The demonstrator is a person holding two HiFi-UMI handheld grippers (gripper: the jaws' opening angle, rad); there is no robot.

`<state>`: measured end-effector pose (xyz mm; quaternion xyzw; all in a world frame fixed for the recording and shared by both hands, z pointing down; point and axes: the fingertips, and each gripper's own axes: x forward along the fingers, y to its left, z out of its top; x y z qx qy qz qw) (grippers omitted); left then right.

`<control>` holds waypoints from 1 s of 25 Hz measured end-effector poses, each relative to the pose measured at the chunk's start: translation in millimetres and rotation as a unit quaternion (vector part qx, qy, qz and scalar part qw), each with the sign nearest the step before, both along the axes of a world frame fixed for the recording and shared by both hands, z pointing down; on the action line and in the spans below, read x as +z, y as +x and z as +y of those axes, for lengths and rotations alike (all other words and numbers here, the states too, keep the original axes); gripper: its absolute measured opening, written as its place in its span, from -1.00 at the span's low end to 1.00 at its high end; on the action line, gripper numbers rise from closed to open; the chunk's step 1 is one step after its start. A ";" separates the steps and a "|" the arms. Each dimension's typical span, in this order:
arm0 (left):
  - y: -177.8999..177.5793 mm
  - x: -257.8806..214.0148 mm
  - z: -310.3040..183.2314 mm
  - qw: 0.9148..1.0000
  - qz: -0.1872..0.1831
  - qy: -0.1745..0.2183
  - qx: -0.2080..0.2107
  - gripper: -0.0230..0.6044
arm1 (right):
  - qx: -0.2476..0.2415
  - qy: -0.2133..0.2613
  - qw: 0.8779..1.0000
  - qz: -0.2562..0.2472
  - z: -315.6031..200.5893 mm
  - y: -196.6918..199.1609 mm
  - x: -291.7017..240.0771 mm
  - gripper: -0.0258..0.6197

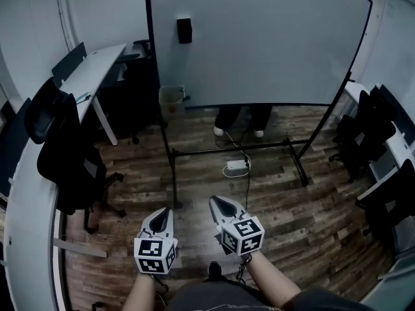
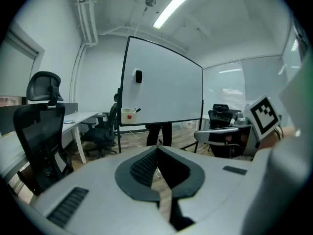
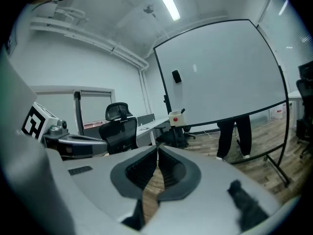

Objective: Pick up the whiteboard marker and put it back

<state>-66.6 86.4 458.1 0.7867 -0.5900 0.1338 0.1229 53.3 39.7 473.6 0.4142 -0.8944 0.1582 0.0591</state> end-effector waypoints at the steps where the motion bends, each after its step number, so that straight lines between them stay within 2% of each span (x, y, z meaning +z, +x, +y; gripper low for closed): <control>1: 0.5 1.1 -8.0 1.000 -0.001 -0.002 -0.004 -0.88 | -0.005 -0.001 1.000 -0.002 -7.4 -0.3 1.3 -0.85; 5: 6.6 5.7 -34.3 1.000 0.004 -0.009 -0.020 -0.88 | -0.014 -0.008 1.000 0.003 -35.3 4.1 10.6 -0.85; 9: 11.8 9.8 -47.4 0.999 0.019 -0.022 -0.028 -0.88 | -0.004 -0.039 0.999 0.020 -55.3 11.2 24.1 -0.85; 13: 7.0 11.8 -62.5 0.999 0.011 -0.027 -0.030 -0.88 | -0.004 -0.051 0.998 0.024 -71.6 10.0 27.2 -0.85; 20: -5.6 20.0 -109.8 0.999 0.034 -0.030 -0.015 -0.88 | 0.006 -0.047 0.998 0.045 -108.2 3.1 26.2 -0.85; 25: -21.0 12.4 -161.0 0.999 0.035 -0.021 0.006 -0.88 | 0.029 -0.036 0.998 0.053 -151.7 -5.3 13.1 -0.85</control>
